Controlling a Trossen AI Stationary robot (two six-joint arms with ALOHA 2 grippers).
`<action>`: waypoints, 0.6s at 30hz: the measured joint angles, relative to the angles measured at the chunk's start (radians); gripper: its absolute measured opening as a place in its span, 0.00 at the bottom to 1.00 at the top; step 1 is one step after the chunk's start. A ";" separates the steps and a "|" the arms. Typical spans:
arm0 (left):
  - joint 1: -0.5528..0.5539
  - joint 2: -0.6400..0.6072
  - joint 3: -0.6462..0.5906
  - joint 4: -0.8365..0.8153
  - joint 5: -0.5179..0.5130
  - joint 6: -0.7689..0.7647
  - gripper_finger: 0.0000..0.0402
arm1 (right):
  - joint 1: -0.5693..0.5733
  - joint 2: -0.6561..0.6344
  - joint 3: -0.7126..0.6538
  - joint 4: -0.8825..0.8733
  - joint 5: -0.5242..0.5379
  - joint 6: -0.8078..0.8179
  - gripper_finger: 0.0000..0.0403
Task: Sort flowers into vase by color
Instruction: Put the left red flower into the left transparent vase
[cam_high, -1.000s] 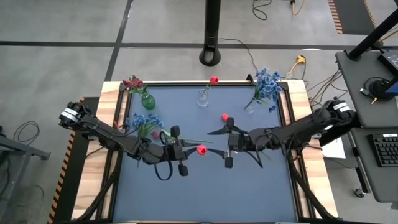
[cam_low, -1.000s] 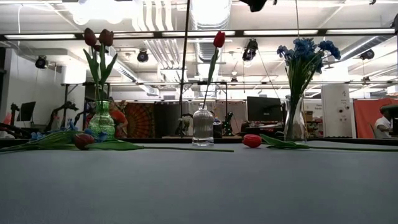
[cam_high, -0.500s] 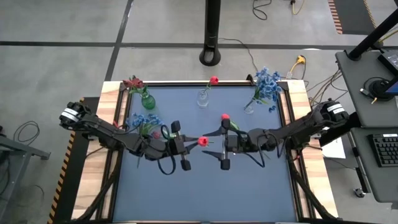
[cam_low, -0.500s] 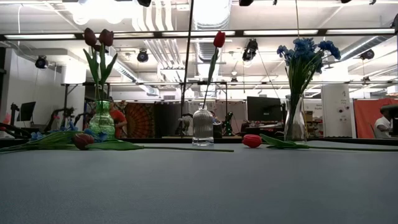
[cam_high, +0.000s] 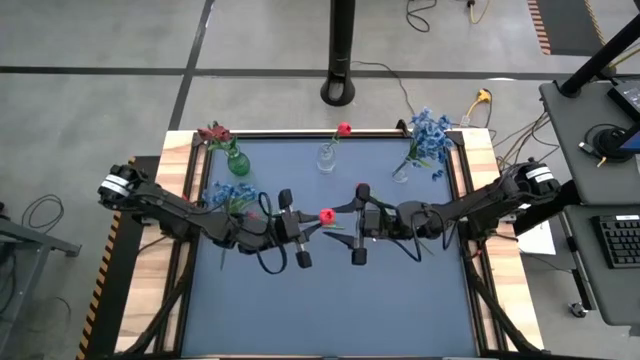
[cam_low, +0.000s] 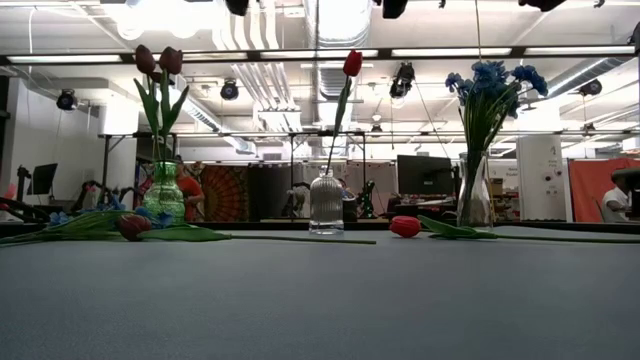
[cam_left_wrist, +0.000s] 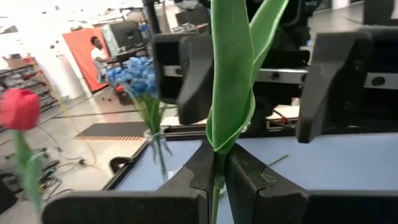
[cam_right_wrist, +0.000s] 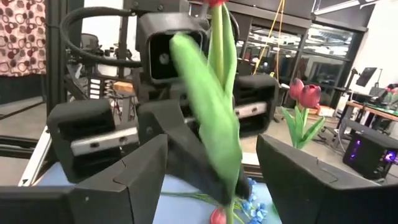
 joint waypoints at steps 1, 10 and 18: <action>0.003 0.014 0.000 0.021 0.015 0.004 0.02 | 0.000 0.000 0.000 0.000 0.000 0.000 0.59; 0.005 0.057 0.016 0.043 -0.021 0.062 0.03 | 0.000 0.000 0.000 -0.010 0.000 -0.002 0.54; 0.005 0.058 0.019 0.039 -0.023 0.062 0.03 | 0.000 0.000 0.000 -0.016 0.001 -0.003 0.34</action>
